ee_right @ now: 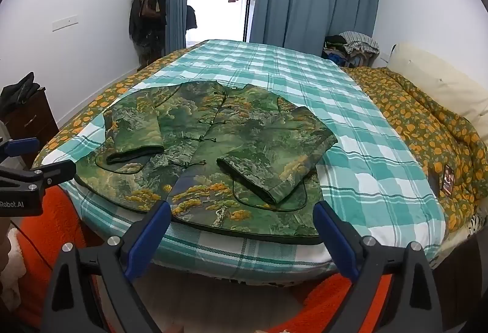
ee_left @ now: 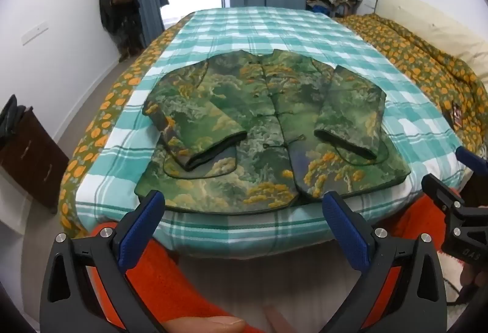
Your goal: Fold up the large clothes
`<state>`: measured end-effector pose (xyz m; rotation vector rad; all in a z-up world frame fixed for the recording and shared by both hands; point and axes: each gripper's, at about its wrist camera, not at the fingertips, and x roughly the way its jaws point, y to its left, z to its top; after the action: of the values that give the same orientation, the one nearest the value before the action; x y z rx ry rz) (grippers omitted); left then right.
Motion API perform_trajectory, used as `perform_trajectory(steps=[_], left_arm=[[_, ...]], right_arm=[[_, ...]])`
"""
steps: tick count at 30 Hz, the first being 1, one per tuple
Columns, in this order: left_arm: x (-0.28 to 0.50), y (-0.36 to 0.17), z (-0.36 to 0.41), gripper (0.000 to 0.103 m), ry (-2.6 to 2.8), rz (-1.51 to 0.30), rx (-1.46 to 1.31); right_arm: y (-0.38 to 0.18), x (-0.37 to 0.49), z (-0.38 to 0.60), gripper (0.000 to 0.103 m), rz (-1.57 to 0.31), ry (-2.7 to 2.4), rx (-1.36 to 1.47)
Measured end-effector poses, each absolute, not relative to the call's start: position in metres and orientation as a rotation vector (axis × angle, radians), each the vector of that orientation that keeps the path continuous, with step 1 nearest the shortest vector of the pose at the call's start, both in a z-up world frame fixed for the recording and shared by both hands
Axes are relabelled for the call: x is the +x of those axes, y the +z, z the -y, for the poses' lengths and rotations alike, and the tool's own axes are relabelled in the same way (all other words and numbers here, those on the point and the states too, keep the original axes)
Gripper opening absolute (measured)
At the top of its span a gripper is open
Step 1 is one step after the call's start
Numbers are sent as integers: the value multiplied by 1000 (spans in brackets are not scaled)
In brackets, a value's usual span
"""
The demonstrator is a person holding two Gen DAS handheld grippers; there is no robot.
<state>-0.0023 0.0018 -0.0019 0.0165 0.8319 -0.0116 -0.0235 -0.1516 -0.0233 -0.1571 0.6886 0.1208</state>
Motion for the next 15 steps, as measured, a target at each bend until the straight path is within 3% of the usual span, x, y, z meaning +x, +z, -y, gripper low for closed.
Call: perform_trajectory(steps=[15], left_arm=[[0, -2, 0, 103, -5, -842, 36]], right_arm=[[-26, -26, 149, 96, -694, 120, -162]])
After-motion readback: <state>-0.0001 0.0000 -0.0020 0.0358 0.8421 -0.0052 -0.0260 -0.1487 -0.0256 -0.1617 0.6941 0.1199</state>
